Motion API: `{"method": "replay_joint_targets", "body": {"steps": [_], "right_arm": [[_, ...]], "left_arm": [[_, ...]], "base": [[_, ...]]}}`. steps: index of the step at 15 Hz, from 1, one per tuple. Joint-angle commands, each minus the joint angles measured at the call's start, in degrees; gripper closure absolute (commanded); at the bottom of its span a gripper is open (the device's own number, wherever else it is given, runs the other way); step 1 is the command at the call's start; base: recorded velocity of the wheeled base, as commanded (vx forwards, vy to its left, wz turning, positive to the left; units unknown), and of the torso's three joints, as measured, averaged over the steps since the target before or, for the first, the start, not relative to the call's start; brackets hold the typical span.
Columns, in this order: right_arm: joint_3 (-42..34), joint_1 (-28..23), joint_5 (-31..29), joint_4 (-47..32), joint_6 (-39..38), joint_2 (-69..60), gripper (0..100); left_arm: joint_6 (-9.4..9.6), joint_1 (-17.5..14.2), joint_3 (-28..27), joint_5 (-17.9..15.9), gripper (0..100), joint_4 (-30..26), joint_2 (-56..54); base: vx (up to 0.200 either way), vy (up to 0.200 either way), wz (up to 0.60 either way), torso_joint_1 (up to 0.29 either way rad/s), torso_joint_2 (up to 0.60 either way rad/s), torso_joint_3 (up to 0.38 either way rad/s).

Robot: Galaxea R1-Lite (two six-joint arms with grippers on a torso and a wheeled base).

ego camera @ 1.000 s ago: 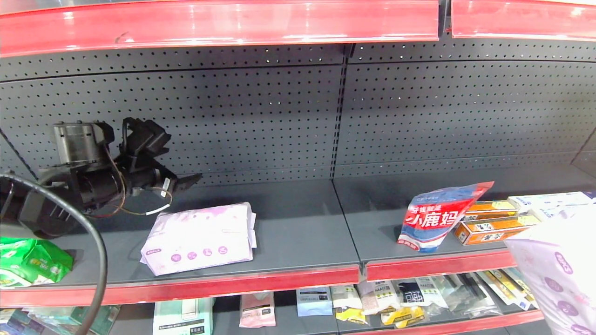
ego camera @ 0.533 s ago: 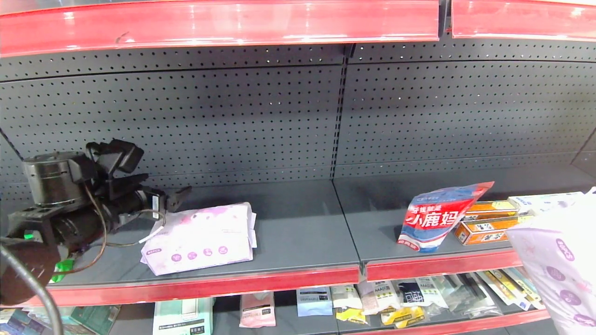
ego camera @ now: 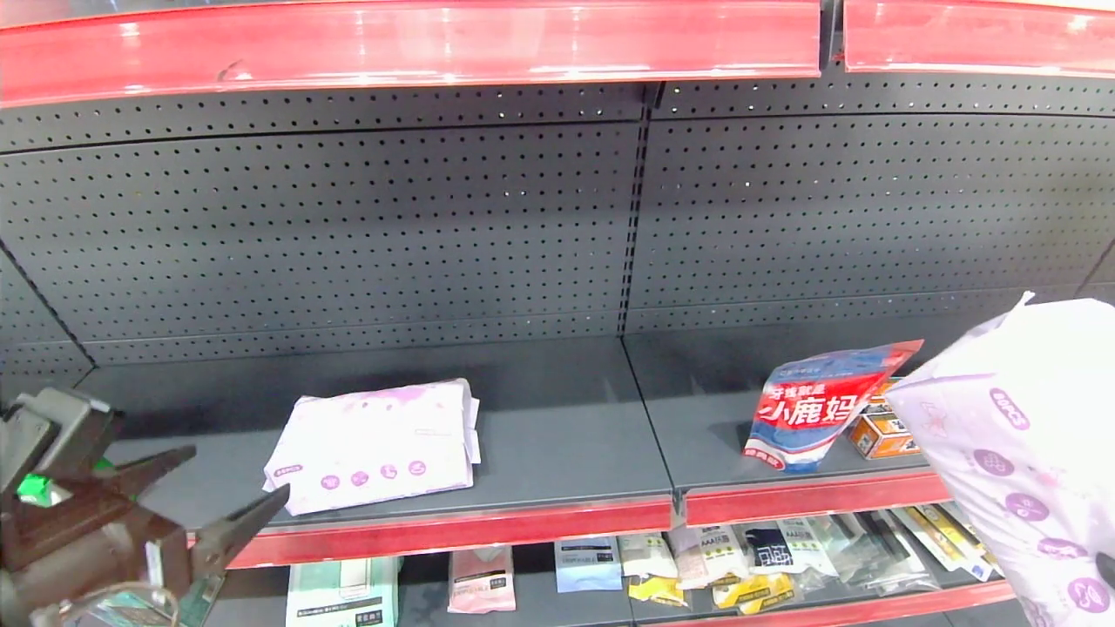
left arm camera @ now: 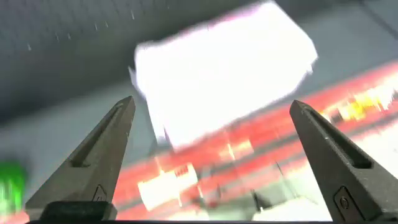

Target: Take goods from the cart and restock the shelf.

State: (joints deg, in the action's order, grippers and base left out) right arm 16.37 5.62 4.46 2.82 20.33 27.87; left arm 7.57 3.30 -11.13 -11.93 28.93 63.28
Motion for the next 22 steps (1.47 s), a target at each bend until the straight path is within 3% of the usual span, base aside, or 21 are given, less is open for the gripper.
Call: {"method": "replay_joint_targets", "body": {"steps": [1,3,4,8,12,16,20,22], "right_arm": [[1.29,0.53,0.64,0.08,0.06,2.98,100],[2.44,1.94,1.87,0.00,0.32,2.45,100],[2.70,2.73,1.87,0.08,0.50,2.45,100],[2.61,8.18,1.78,0.00,1.99,1.22,100],[0.77,10.02,2.13,0.00,2.34,-0.62,100],[0.85,13.36,2.57,0.00,3.75,-1.32,100],[0.50,13.36,2.22,0.00,3.66,-1.94,100],[-0.02,13.36,2.31,0.00,3.75,-2.20,100]], "left_arm": [[-0.10,0.12,-3.20,-0.99,0,-20.23,-21.62],[0.25,0.12,-5.57,-0.90,0,-32.53,-29.44],[0.34,0.12,-5.22,-0.90,0,-33.76,-30.94],[1.39,0.12,-2.84,-0.90,0,-33.94,-32.52],[3.06,0.12,-0.38,-0.81,0,-33.85,-32.78],[3.06,0.12,1.29,-0.55,0,-33.85,-33.75],[2.89,0.04,4.01,-0.02,0,-33.85,-39.90],[1.48,-0.14,4.63,2.88,0,-33.94,-43.51]], "base": [[0.000,0.000,0.00,0.000,0.00,0.000],[0.000,0.000,0.00,0.000,0.00,0.000],[0.000,0.000,0.00,0.000,0.00,0.000],[0.000,0.000,0.00,0.000,0.00,0.000],[0.000,0.000,0.00,0.000,0.00,0.000],[0.000,0.000,0.00,0.000,0.00,0.000],[0.000,0.000,0.00,0.000,0.00,0.000],[0.000,0.000,0.00,0.000,0.00,0.000]]}}
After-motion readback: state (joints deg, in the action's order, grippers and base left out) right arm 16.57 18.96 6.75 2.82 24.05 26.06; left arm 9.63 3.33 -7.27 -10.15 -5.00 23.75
